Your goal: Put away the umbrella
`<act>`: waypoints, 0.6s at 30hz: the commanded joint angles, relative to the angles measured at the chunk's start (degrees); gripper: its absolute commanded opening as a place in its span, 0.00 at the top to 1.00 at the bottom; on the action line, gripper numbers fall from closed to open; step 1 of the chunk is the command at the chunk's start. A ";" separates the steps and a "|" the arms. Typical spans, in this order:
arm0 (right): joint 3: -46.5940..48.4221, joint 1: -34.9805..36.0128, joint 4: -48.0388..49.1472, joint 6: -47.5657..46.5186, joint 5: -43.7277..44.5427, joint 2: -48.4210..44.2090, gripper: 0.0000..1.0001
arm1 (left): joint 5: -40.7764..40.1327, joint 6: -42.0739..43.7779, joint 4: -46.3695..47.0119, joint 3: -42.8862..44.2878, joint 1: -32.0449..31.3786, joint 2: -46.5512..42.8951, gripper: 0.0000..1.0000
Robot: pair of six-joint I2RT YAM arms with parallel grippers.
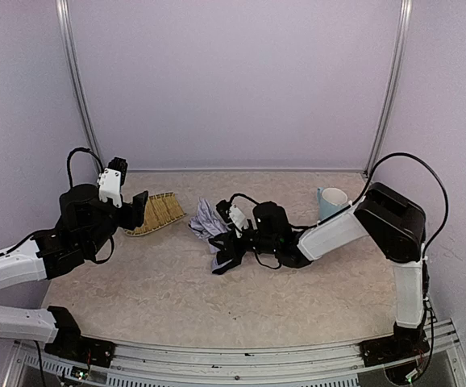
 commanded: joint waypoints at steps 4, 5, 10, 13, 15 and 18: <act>9.12 -0.49 -14.48 1.37 -2.15 -14.60 1.00 | 3.81 -0.43 -0.80 1.64 0.30 1.32 0.26; 9.75 -0.75 -16.38 2.86 -2.08 -15.96 1.00 | 4.53 -0.23 -0.63 1.64 0.30 1.39 0.26; 13.63 -1.67 -29.01 11.23 -0.84 -21.08 1.00 | 7.85 -0.22 0.00 2.15 0.10 2.76 0.26; 16.59 -1.66 -40.46 15.39 5.77 -22.74 1.00 | 9.01 -0.16 -0.37 2.70 0.08 4.36 0.26; 16.40 -1.64 -46.54 18.28 10.76 -23.82 1.00 | 9.21 -0.29 -0.79 3.10 0.03 5.60 0.26; 14.55 -1.63 -52.83 23.41 15.25 -24.83 1.00 | 9.93 -0.47 -1.86 3.91 -0.18 7.22 0.26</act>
